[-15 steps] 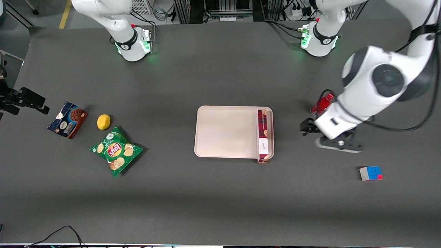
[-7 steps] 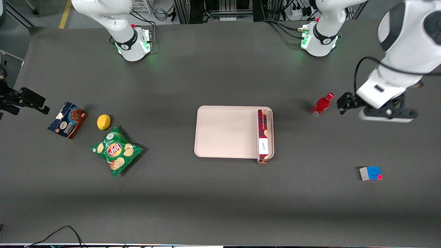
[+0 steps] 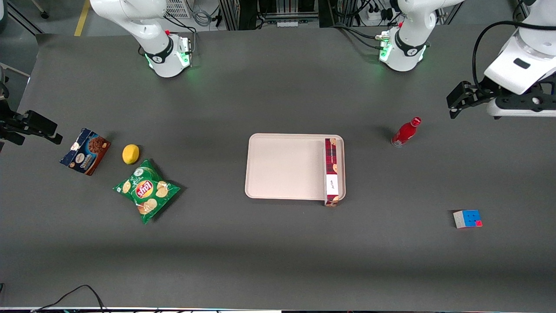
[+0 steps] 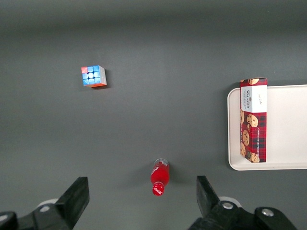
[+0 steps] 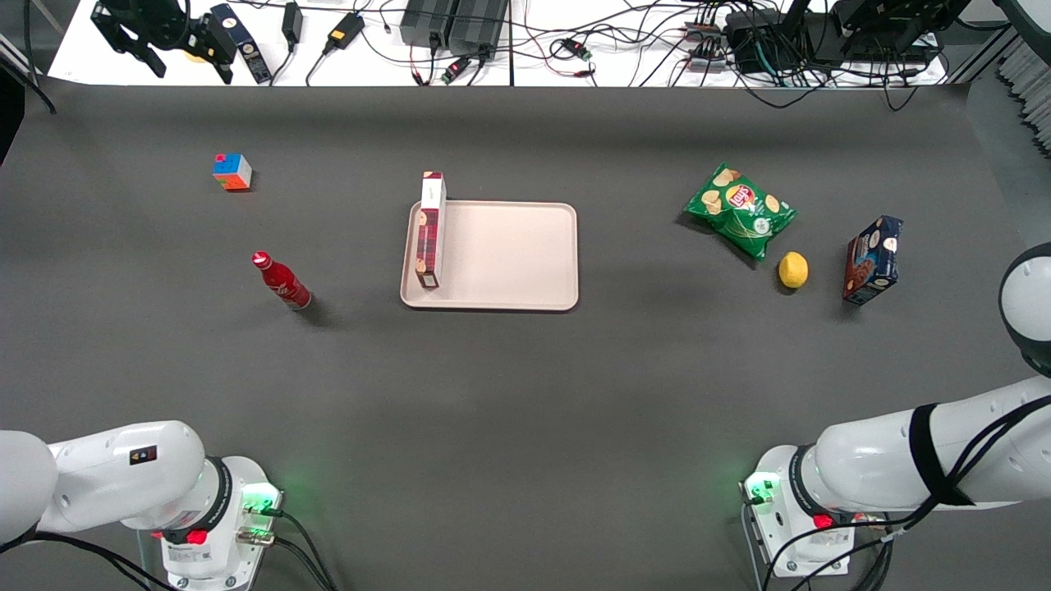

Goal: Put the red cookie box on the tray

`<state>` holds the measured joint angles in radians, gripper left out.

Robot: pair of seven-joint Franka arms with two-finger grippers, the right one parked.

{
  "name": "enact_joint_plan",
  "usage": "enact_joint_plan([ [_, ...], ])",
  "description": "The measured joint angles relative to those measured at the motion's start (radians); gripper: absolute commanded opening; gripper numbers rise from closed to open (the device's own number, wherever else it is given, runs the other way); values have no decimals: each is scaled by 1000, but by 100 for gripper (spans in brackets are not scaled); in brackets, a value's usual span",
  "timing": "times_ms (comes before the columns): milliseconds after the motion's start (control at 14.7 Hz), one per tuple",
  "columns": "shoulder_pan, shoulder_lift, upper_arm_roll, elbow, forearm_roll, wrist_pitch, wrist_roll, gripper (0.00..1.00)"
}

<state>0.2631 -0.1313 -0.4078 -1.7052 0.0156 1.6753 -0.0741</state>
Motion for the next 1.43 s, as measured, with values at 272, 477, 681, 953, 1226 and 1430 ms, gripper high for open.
enact_joint_plan([
  [272,-1,21,8,1,0,4,1,100],
  [477,-8,83,18,0,0,60,1,100],
  [681,-77,159,94,1,0,110,1,100],
  [953,-248,172,241,7,1,113,0,100],
  [1226,-269,172,267,12,2,113,0,100],
  [1430,-270,172,270,12,5,113,0,100],
])
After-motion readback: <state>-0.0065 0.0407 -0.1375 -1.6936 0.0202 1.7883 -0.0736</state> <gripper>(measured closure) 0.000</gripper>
